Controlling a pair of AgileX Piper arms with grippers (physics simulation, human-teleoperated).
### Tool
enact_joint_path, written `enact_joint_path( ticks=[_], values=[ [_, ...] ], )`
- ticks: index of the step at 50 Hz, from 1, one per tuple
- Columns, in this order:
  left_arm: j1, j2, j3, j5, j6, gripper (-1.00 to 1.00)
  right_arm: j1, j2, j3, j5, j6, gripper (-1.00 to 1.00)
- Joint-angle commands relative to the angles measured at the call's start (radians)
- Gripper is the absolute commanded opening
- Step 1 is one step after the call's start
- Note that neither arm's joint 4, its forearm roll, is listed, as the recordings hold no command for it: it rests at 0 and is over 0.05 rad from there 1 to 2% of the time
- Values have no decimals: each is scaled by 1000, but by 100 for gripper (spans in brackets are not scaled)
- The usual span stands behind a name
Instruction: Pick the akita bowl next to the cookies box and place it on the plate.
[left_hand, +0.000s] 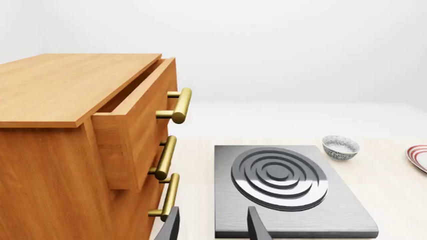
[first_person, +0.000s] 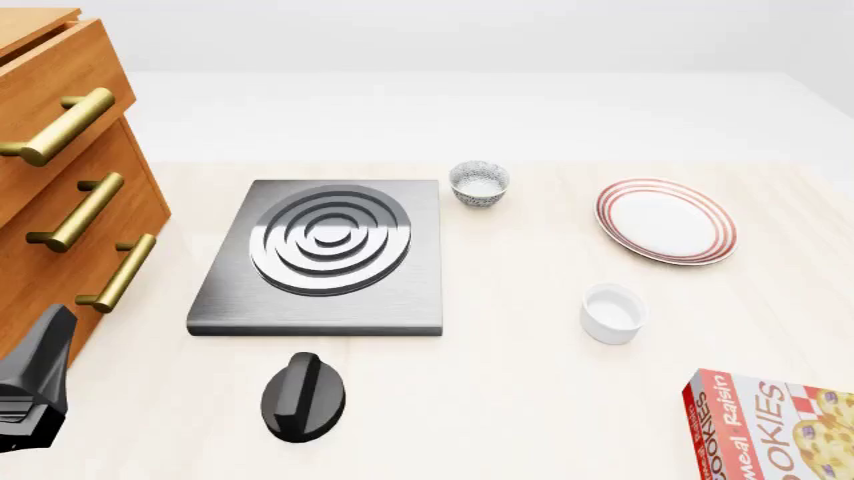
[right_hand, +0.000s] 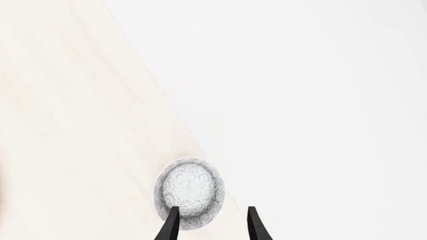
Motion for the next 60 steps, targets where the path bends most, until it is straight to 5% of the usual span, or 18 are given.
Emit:
enact_joint_path(
  ticks=[1,60],
  values=[
    [0,0,0,0,0,100,-5,23,0,-12,-9,100],
    [0,0,0,0,0,100,-37,175,-1,-85,-58,100]
  ],
)
